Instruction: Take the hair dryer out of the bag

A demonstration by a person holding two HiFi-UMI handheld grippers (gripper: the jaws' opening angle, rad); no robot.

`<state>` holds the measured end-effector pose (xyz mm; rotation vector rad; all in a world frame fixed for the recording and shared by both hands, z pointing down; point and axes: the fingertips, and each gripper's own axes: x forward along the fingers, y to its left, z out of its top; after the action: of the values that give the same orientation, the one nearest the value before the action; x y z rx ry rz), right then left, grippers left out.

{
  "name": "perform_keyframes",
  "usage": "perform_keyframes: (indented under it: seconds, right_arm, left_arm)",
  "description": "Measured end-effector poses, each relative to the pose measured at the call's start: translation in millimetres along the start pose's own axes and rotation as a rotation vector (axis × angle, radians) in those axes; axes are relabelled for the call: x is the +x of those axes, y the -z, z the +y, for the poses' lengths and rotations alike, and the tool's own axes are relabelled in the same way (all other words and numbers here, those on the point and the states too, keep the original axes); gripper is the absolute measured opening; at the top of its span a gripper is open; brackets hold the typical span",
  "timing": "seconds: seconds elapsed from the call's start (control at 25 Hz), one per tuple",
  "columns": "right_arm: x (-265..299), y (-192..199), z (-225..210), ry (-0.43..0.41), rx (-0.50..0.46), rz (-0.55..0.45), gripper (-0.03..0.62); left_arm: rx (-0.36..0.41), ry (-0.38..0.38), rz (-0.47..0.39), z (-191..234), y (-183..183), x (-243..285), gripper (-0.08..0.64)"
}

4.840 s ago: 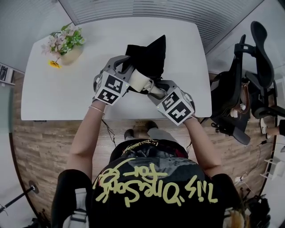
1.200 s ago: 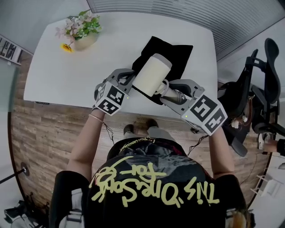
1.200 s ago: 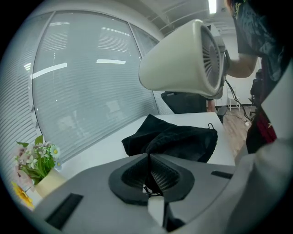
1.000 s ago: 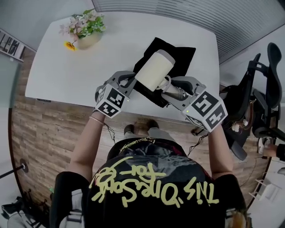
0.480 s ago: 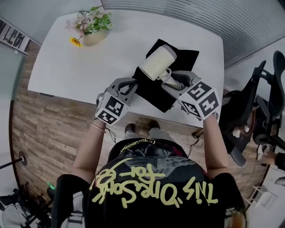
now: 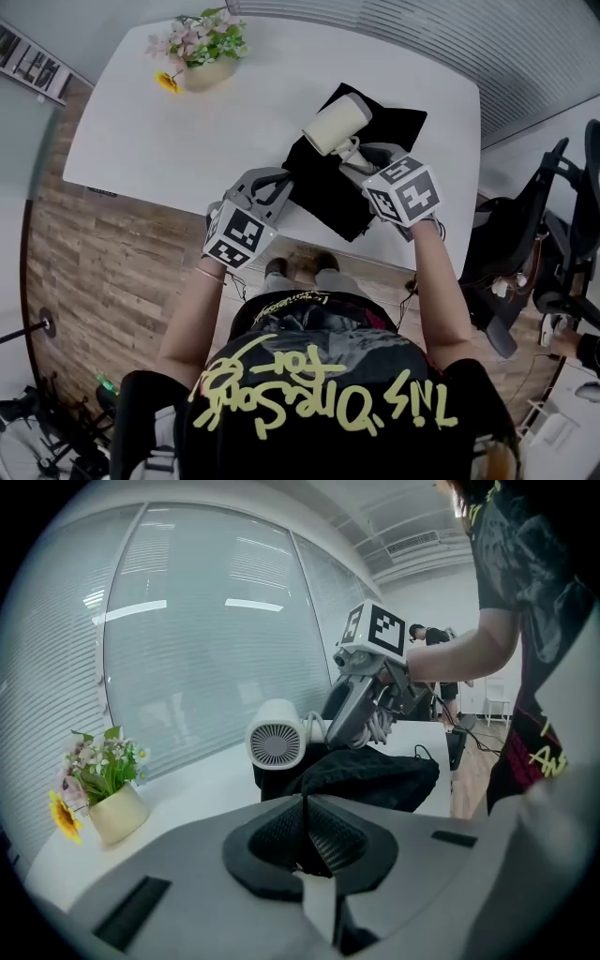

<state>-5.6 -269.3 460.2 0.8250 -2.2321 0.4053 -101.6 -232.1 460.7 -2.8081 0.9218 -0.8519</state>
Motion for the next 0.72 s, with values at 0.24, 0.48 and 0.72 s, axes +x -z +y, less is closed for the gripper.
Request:
perform_keyframes:
  seconds: [0.24,0.48,0.72]
  right_arm:
    - [16,6,-2,0.0,0.005,0.037,0.19]
    - [31,17,-6,0.023,0.007,0.097,0.19]
    - [44,26,-5,0.038,-0.024,0.141,0.19]
  left_arm:
    - [-0.003,-0.006,0.003,0,3,-2,0.01]
    - [-0.014,-0.032,0.008,4,6,-10,0.012]
    - [-0.015,-0.048,0.023,9,9,-14,0.032]
